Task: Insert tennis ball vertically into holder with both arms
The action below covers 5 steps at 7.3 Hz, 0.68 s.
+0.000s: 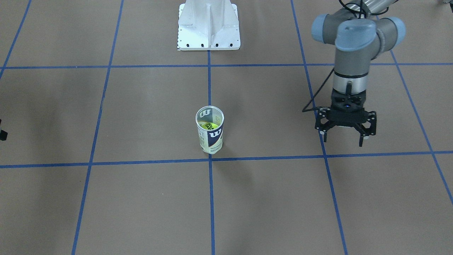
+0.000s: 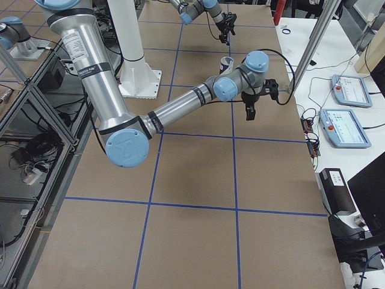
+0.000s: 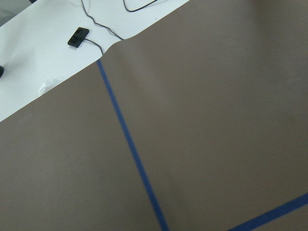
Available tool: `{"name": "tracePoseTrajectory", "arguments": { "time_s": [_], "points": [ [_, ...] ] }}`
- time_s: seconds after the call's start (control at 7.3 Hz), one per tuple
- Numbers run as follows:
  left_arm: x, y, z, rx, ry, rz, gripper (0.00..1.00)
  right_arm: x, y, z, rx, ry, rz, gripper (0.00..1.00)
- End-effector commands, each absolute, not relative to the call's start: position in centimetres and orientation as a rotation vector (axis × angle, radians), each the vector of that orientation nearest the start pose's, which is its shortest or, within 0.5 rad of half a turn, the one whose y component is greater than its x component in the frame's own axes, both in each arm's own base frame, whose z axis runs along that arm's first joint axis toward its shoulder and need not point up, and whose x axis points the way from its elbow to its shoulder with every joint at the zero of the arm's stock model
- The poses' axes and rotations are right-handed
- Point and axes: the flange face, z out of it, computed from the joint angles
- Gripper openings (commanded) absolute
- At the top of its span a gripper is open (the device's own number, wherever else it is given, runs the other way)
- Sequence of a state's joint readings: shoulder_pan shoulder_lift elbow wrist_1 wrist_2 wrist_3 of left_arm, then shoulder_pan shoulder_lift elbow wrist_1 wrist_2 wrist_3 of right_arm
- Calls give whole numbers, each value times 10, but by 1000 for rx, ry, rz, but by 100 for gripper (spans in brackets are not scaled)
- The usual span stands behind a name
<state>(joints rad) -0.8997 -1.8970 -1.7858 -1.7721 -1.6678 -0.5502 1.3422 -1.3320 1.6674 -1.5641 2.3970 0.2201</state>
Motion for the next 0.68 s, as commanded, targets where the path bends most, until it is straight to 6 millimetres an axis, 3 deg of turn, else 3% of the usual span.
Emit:
{"name": "tracePoseTrajectory", "arguments": {
  "time_s": [0.0,0.14,0.27,0.41,0.55],
  "points": [
    [165,-586,417,294,645,20,99,-24,-543,555,83,-847,-131,99],
    [93,-592,437,209,661,14,99,-22,-538,566,87,-831,-123,99],
    [45,-591,460,214,638,147,99,11,-550,577,145,-801,-79,99],
    [-19,-598,506,190,613,120,99,42,-516,601,226,-809,-52,99],
    [-57,-599,549,149,599,115,99,44,-474,641,266,-808,-68,99]
  ]
}}
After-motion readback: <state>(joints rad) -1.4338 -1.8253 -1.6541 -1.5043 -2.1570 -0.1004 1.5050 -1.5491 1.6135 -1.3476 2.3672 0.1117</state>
